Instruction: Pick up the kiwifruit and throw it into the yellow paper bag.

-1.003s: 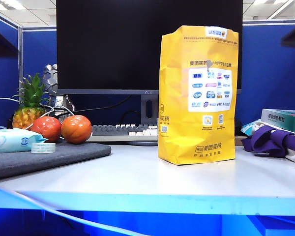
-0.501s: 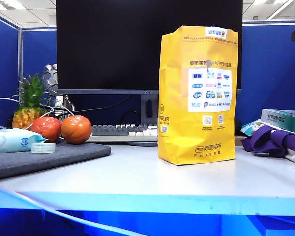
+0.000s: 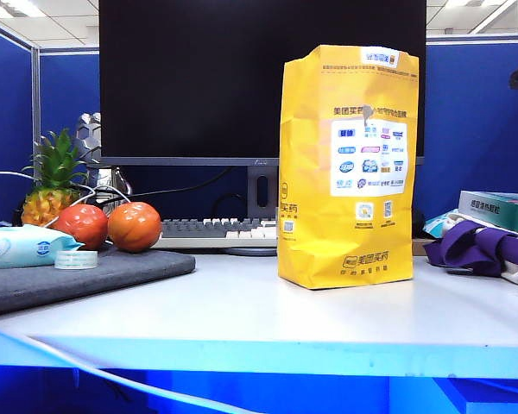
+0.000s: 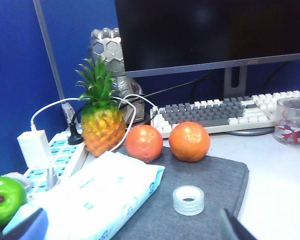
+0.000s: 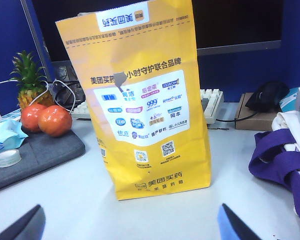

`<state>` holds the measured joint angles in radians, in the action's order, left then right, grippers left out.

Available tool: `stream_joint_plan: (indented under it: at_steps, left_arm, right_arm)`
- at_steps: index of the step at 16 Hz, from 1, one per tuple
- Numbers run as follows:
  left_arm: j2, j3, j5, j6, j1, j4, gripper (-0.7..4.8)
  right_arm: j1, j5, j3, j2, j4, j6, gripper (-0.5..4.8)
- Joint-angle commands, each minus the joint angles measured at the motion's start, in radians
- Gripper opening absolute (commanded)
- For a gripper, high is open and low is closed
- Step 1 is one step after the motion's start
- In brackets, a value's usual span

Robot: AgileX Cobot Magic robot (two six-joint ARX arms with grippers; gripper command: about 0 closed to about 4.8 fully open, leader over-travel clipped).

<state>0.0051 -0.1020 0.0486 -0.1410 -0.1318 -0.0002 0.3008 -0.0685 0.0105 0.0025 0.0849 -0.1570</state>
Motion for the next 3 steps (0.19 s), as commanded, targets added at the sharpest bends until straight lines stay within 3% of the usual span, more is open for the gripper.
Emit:
stream_joint_plan:
  at_steps: [1, 3]
  left_arm:
    - [-0.001, -0.002, -0.004, 0.0, 0.001, 0.008, 4.79]
    - [-0.001, -0.002, -0.004, 0.0, 0.001, 0.008, 4.79]
  right_arm:
    - [0.0, -0.001, -0.008, -0.001, 0.012, 0.0, 4.79]
    - [0.0, -0.001, -0.008, -0.001, 0.012, 0.0, 4.79]
